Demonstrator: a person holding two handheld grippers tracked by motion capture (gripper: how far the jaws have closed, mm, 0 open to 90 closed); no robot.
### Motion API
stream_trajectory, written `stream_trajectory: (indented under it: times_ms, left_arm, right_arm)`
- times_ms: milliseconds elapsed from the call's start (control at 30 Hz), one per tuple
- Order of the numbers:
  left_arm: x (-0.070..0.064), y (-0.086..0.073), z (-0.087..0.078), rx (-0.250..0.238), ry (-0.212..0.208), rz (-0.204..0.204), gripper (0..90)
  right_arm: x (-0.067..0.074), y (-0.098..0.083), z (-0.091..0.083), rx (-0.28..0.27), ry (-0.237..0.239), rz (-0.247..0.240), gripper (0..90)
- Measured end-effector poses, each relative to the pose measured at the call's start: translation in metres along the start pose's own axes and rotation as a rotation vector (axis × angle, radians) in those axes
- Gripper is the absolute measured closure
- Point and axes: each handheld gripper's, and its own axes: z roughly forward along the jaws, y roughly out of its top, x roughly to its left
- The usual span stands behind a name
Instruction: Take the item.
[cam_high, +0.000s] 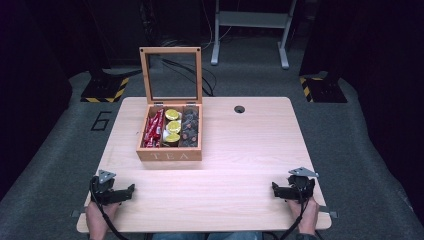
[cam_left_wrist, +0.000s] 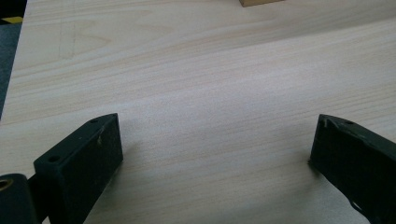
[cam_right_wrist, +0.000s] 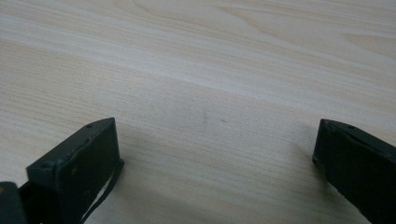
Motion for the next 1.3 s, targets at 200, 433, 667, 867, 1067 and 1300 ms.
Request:
stream_trajectory:
  times_ms: [200,433,667,867,1067,1300]
  left_arm:
    - [0.000,0.000,0.000,-0.003,0.000,-0.002,2.1]
    - [0.001,0.000,0.000,0.002,-0.005,0.001,2.1]
    - [0.000,0.001,0.002,-0.003,-0.004,0.003,1.8]
    - [-0.001,0.003,0.001,0.011,-0.012,-0.008,0.7]
    - [-0.002,0.010,-0.001,0.005,-0.046,-0.018,0.3]
    - [-0.009,0.031,-0.009,-0.027,-0.086,-0.003,0.2]
  right_arm:
    - [0.001,0.001,0.001,-0.003,-0.003,0.008,0.0]
    - [-0.001,0.002,0.002,-0.009,0.020,-0.033,0.0]
    - [-0.002,0.003,0.004,-0.006,0.030,-0.040,0.0]
    - [-0.004,0.004,0.004,-0.001,0.041,-0.044,0.0]
    - [-0.004,0.005,0.005,-0.002,0.048,-0.035,0.0]
    - [-0.004,0.005,0.005,0.003,0.048,-0.036,0.0]
